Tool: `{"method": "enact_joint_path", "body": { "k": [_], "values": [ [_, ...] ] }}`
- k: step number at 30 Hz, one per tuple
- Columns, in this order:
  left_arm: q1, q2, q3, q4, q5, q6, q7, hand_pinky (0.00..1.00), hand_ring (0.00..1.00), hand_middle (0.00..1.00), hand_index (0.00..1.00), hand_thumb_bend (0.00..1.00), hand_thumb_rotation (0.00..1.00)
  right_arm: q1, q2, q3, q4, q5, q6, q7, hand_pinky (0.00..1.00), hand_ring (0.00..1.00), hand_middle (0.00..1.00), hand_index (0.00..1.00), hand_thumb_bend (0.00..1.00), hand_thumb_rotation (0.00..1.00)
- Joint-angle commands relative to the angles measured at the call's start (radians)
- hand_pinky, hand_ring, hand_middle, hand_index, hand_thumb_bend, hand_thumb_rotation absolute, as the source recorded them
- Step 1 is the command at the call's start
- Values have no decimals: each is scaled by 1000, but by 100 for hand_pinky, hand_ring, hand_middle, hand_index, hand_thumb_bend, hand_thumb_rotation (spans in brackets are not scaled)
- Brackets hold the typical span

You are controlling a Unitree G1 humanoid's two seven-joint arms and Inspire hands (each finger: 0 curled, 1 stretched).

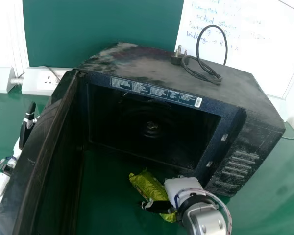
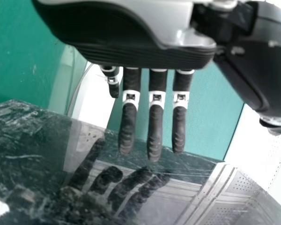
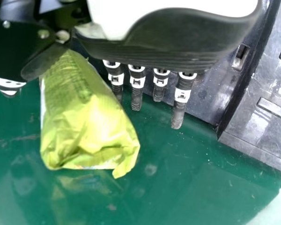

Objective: Put biscuit inside oven

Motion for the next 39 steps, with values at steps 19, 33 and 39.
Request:
{"method": "enact_joint_path", "body": {
  "k": [19,33,39],
  "values": [
    [8,2,5,-13,-14,13,-13,23,31,41,49,52,8,100,63,-92,125,-13,-190,-88,35,46,58,66,94,19],
    [8,3,3,-7,5,-13,-9,23,30,40,49,52,9,223,85,-41,137,-204,-254,-281,23,34,50,78,75,16],
    [11,1,1,-19,8,-6,-1,23,30,40,49,52,9,244,125,-34,138,-231,-264,-270,18,27,45,77,66,5]
  ]
}}
